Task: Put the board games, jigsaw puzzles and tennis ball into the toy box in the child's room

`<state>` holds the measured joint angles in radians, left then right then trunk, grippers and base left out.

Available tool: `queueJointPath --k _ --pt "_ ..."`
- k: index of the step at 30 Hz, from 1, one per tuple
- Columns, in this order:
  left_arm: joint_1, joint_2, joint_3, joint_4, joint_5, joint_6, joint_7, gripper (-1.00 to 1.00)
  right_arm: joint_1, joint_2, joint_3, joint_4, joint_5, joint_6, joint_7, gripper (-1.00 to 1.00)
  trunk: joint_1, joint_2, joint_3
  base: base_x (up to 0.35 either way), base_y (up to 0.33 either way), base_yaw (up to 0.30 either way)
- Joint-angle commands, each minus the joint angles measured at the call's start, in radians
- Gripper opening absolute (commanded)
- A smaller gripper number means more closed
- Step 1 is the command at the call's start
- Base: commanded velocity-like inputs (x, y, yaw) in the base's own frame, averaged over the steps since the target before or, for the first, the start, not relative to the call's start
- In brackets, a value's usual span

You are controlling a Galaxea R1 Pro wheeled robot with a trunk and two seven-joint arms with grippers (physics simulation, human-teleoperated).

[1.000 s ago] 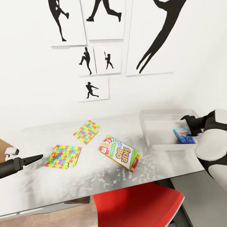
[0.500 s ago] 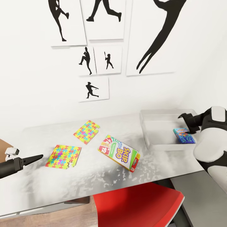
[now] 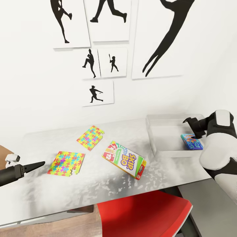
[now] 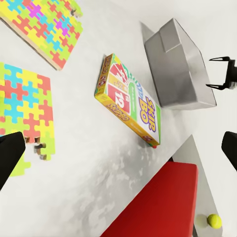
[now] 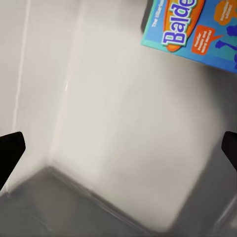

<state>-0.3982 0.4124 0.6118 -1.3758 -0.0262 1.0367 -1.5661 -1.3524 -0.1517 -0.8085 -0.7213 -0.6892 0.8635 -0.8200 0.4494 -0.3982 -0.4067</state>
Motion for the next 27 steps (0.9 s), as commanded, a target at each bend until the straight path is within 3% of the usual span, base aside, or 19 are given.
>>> queueJointPath --k 1,14,27 --pt "-0.001 0.0 0.0 0.0 -0.003 0.011 -0.005 1.0 -0.001 0.001 -0.001 -0.001 -0.01 0.001 -0.01 1.0 0.001 -0.002 -0.002 0.0 0.0 0.0" --pt "-0.001 0.0 0.0 -0.001 -0.003 0.011 -0.005 1.0 -0.001 0.012 0.003 -0.001 -0.01 0.006 -0.01 1.0 0.001 -0.002 -0.002 -0.019 0.0 0.0" --pt "-0.001 0.0 0.0 -0.001 -0.003 0.011 -0.005 1.0 -0.001 0.016 0.038 -0.002 -0.01 0.022 -0.007 1.0 0.001 -0.002 -0.002 -0.018 0.0 0.0"
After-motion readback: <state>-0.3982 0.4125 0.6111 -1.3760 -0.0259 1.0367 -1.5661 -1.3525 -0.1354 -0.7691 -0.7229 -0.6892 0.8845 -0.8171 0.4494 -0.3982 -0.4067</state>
